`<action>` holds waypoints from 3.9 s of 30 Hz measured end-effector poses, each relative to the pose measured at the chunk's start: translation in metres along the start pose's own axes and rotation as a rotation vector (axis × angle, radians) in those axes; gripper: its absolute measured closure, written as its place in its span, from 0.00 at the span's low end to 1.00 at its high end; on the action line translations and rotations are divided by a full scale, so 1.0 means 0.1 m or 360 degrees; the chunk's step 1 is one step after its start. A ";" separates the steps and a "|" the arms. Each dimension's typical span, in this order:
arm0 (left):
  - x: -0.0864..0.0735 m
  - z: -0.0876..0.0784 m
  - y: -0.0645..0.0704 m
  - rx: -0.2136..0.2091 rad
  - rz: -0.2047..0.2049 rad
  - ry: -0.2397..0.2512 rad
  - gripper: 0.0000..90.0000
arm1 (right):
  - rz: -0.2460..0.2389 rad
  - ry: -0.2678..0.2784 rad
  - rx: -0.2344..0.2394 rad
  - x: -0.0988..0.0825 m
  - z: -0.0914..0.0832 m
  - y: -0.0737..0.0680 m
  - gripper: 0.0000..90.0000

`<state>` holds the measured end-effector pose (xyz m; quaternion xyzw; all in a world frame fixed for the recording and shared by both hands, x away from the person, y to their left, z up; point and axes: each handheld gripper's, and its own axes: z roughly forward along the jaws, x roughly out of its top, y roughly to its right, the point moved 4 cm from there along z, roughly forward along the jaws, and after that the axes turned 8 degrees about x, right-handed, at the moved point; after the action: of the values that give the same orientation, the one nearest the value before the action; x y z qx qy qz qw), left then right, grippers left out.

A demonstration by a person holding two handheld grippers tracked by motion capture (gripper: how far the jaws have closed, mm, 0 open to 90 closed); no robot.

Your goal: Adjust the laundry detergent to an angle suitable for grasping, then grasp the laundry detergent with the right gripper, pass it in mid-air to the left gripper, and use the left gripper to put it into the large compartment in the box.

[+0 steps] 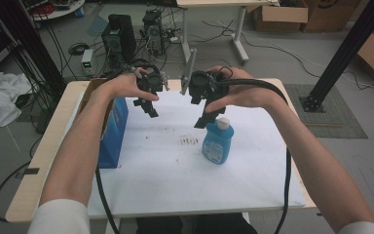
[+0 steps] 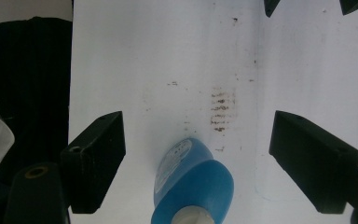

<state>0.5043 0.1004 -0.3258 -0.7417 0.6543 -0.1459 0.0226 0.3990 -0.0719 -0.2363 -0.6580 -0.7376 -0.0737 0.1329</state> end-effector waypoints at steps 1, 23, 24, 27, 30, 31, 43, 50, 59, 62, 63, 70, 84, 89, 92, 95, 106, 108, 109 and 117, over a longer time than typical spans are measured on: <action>0.00 0.00 0.00 0.0000 0.0000 0.0000 0.21 | 0.0000 0.0000 0.0000 0.00 0.00 0.00 0.20; 0.04 -0.06 0.02 0.0010 -0.0013 0.0008 0.21 | 0.0057 -0.0035 -0.0012 -0.07 0.04 0.03 0.21; 0.04 -0.06 0.02 0.0010 -0.0013 0.0009 0.21 | 0.0056 -0.0043 -0.0009 -0.07 0.05 0.03 0.21; 0.04 -0.06 0.02 0.0010 -0.0013 0.0015 0.21 | 0.0054 -0.0043 -0.0012 -0.05 0.05 0.02 0.21; 0.03 -0.07 0.01 0.0001 -0.0016 0.0015 0.21 | 0.0059 -0.0046 -0.0010 -0.05 0.05 0.01 0.21; 0.03 -0.07 0.01 0.0001 -0.0016 0.0015 0.21 | 0.0051 -0.0045 -0.0012 -0.05 0.06 0.01 0.21; -0.01 -0.10 0.04 0.0016 -0.0007 -0.0002 0.21 | 0.0054 -0.0050 -0.0016 -0.03 0.07 0.00 0.21; 0.00 -0.11 0.06 0.0011 -0.0015 -0.0013 0.21 | 0.0069 -0.0043 -0.0028 -0.05 0.04 -0.01 0.21; 0.02 -0.10 0.07 0.0000 -0.0018 -0.0013 0.20 | 0.0149 -0.0027 -0.0059 -0.14 -0.04 0.00 0.21; 0.02 -0.12 0.08 -0.0004 -0.0017 -0.0016 0.20 | 0.0184 -0.0025 -0.0063 -0.17 -0.05 -0.01 0.21; 0.02 -0.12 0.09 -0.0001 -0.0022 -0.0013 0.20 | 0.0203 -0.0026 -0.0072 -0.19 -0.07 -0.01 0.21; 0.01 -0.11 0.11 -0.0001 -0.0020 -0.0013 0.20 | 0.0350 0.0002 -0.0118 -0.32 -0.16 -0.01 0.21; -0.11 -0.10 0.13 -0.0003 -0.0053 -0.0017 0.20 | 0.0584 -0.0075 -0.0151 -0.59 -0.12 -0.05 0.21; -0.11 -0.09 0.12 0.0001 -0.0055 -0.0010 0.20 | 0.0653 -0.0090 -0.0152 -0.69 -0.11 -0.08 0.21; -0.09 -0.08 0.13 -0.0004 -0.0051 -0.0015 0.20 | 0.0687 -0.0101 -0.0148 -0.76 -0.08 -0.13 0.21; -0.08 -0.07 0.13 -0.0002 -0.0051 -0.0011 0.20 | 0.0707 -0.0094 -0.0155 -0.80 -0.07 -0.14 0.21; -0.04 -0.05 0.14 -0.0008 -0.0040 -0.0026 0.20 | 0.0818 -0.0046 -0.0146 -1.03 0.09 -0.18 0.21; -0.04 -0.05 0.14 -0.0006 -0.0041 -0.0025 0.20 | 0.0828 -0.0040 -0.0148 -1.05 0.11 -0.18 0.21; -0.04 -0.05 0.14 -0.0006 -0.0040 -0.0028 0.20 | 0.0838 -0.0038 -0.0145 -1.06 0.13 -0.19 0.21; -0.04 -0.05 0.15 -0.0002 -0.0037 -0.0027 0.20 | 0.0889 0.0045 -0.0147 -1.14 0.31 -0.21 0.20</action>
<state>0.4883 0.1029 -0.3252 -0.7504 0.6456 -0.1394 0.0262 0.3862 -0.1737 -0.2978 -0.8400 -0.5216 -0.0769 0.1282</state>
